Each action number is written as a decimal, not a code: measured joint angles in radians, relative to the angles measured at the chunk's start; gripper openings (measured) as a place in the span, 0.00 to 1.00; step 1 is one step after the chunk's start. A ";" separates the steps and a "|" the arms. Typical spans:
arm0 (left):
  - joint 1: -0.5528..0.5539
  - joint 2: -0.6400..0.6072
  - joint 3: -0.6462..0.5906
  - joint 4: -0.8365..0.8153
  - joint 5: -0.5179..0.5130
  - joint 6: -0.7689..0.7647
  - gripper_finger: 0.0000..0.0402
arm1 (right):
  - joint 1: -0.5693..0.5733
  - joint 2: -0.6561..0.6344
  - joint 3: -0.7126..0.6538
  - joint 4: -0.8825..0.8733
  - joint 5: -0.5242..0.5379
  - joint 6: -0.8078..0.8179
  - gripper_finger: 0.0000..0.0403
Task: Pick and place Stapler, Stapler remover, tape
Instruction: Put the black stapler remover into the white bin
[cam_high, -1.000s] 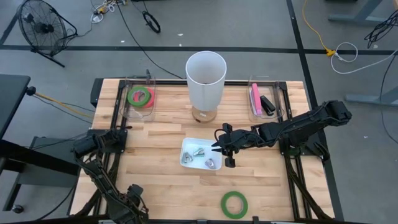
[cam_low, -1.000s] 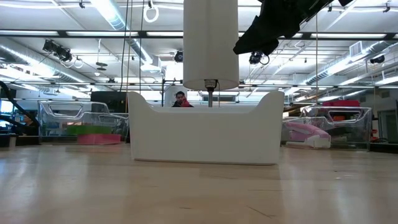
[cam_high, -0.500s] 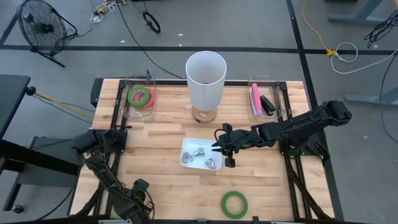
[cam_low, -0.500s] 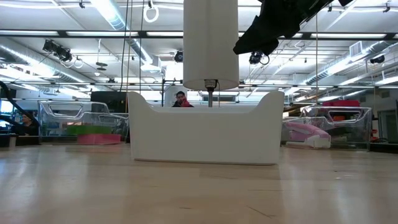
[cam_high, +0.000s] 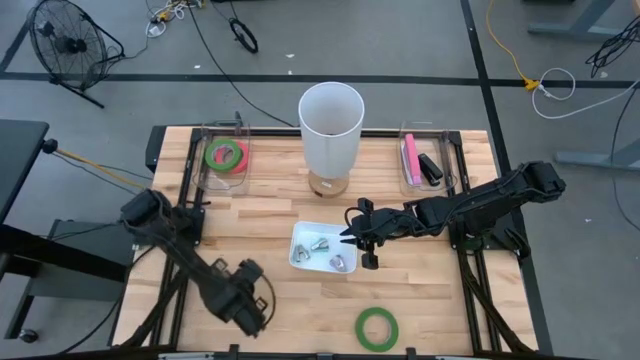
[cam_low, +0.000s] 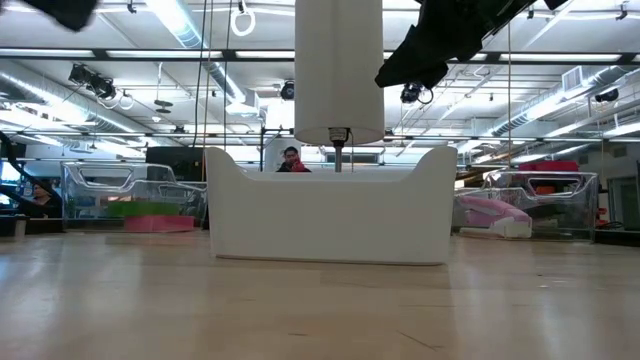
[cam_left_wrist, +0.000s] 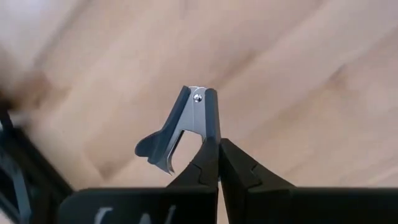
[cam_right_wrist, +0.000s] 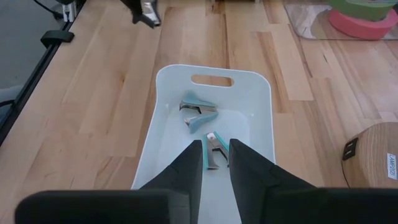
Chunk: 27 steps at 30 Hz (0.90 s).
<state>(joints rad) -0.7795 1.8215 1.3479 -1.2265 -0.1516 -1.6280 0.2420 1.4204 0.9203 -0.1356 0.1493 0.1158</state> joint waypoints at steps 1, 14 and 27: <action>0.015 -0.014 0.001 -0.003 -0.022 0.025 0.00 | 0.000 0.000 0.000 0.000 0.000 0.000 0.20; 0.218 -0.057 0.205 0.096 -0.392 0.550 0.00 | 0.000 0.000 0.000 0.000 0.000 -0.005 0.20; 0.389 -0.054 0.224 0.409 -0.384 0.941 0.00 | 0.000 0.000 0.000 -0.004 0.000 -0.008 0.20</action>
<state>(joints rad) -0.3903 1.7676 1.5719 -0.8177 -0.5358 -0.6865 0.2419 1.4204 0.9205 -0.1392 0.1493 0.1081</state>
